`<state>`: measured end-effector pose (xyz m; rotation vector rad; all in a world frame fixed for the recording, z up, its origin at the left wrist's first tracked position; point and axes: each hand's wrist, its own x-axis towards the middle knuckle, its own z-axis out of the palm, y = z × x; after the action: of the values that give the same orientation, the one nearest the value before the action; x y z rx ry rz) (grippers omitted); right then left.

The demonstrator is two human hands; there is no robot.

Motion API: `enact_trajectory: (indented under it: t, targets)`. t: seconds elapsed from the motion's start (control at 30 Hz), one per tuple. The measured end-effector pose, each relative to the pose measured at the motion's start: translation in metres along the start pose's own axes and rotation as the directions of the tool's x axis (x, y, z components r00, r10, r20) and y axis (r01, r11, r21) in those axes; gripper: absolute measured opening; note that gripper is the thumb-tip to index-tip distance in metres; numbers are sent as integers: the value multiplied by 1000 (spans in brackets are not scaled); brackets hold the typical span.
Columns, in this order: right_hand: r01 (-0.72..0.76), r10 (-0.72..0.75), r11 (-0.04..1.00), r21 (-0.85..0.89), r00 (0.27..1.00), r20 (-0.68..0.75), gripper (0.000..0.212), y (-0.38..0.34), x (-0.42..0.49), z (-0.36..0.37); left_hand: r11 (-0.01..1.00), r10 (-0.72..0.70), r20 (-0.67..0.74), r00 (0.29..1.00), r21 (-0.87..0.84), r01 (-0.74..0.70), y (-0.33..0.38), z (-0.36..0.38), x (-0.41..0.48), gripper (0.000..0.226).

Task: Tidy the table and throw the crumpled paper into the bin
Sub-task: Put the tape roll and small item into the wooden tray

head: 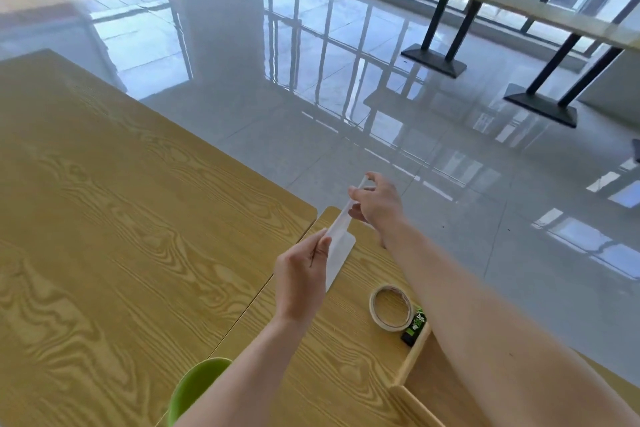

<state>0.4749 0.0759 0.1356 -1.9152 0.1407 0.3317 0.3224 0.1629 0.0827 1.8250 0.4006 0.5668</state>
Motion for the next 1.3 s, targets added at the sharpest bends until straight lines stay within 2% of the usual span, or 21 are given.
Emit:
enact_trajectory:
  t: [0.3, 0.7, 0.93, 1.03, 1.13, 1.23, 1.3]
  targets:
    - [12, -12, 1000, 25, 1000, -1, 56, -6, 15, 18, 996, -63, -49, 997, -67, 59, -6, -6, 17, 23]
    - [24, -25, 998, 59, 1000, 11, 53, -4, 21, 23, 997, -46, -95, 994, -61, 40, -8, -8, 21, 23]
    - [35, -36, 998, 47, 999, 27, 60, 0, 13, 22, 988, -124, 0, 992, -91, 123, -1, -15, 22, 30]
    - [91, -90, 995, 29, 996, -19, 62, 5, 8, 8, 990, -113, 29, 993, -81, 115, 2, -21, 19, 35]
    - [138, -140, 990, -35, 987, -80, 55, 19, -5, -17, 998, -59, -20, 998, -36, 59, 3, -28, 7, 34]
    - [122, -139, 972, -199, 988, -72, 41, 48, -24, -46, 999, 15, -89, 996, 46, -11, 1, -29, -16, 31]
    - [108, -134, 932, -346, 989, -54, 31, 71, -37, -64, 989, 59, -38, 998, 137, -53, -4, -23, -34, 30]
